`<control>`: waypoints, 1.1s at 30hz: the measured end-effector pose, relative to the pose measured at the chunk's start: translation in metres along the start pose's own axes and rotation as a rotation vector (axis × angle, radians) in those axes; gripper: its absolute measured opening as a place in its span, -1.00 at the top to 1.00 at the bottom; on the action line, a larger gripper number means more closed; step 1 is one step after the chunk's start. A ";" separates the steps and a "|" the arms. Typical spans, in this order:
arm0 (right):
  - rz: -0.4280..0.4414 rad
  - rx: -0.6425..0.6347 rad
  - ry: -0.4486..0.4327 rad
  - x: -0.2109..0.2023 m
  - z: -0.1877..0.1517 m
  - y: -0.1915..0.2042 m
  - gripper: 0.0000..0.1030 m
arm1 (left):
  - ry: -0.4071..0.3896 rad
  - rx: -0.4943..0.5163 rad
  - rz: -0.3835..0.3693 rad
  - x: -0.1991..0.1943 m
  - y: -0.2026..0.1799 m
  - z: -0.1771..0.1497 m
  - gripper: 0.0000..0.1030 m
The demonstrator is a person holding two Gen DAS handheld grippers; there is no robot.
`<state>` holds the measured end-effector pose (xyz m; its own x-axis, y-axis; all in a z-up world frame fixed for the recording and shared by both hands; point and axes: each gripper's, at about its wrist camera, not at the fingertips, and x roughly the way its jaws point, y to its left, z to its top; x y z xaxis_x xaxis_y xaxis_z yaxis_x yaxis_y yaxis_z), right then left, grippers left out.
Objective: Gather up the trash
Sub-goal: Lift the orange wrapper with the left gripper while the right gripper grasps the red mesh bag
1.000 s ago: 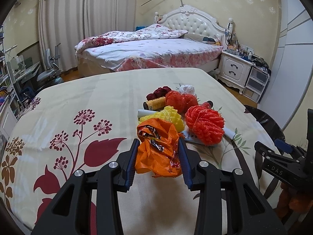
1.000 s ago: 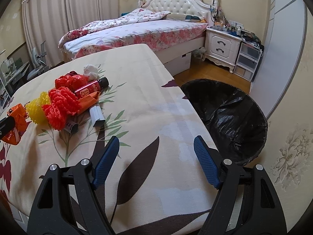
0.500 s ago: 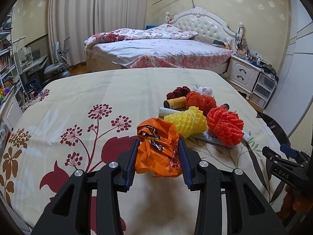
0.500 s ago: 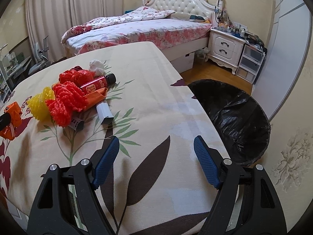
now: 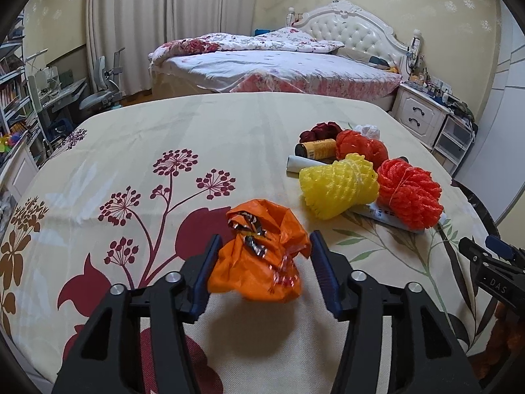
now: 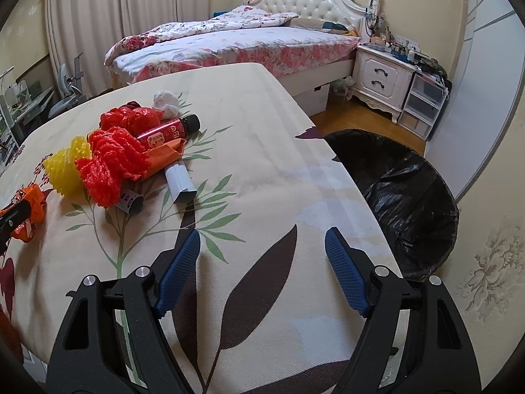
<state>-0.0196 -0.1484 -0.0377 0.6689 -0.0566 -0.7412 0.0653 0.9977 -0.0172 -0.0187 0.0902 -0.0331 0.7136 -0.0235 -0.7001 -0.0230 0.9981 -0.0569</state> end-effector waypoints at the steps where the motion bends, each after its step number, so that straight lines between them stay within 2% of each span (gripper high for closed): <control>1: 0.001 -0.001 0.001 0.000 0.000 0.001 -0.49 | 0.000 -0.006 -0.001 0.000 0.001 0.000 -0.21; 4: 0.002 -0.002 0.001 0.002 0.001 0.001 -0.49 | 0.009 -0.019 -0.004 0.001 0.003 0.001 -0.37; 9: 0.006 -0.010 -0.001 0.004 0.004 0.005 -0.49 | 0.038 -0.012 -0.012 0.006 0.002 0.001 -0.38; 10: 0.006 -0.012 -0.001 0.004 0.005 0.006 -0.49 | 0.038 -0.001 -0.014 0.006 0.000 0.001 -0.36; 13: 0.008 -0.019 -0.002 0.004 0.007 0.010 -0.49 | 0.040 0.032 -0.016 0.007 -0.005 0.000 -0.08; 14: 0.009 -0.021 -0.002 0.004 0.008 0.011 -0.49 | 0.046 0.039 -0.019 0.008 -0.006 0.000 0.08; 16: 0.012 -0.027 -0.002 0.005 0.010 0.014 -0.49 | 0.049 0.039 -0.052 0.009 -0.005 0.000 0.22; 19: 0.016 -0.039 -0.004 0.004 0.013 0.018 -0.49 | 0.042 0.026 -0.052 0.007 -0.002 0.000 0.25; 24: 0.027 -0.059 -0.028 -0.004 0.023 0.029 -0.49 | 0.001 0.018 -0.002 -0.002 0.010 0.006 0.25; 33: 0.090 -0.122 -0.093 -0.024 0.047 0.064 -0.49 | -0.037 -0.042 0.078 -0.010 0.055 0.015 0.25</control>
<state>0.0027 -0.0853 0.0107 0.7340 0.0360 -0.6782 -0.0846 0.9957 -0.0387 -0.0165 0.1463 -0.0182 0.7341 0.0574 -0.6767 -0.1082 0.9936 -0.0332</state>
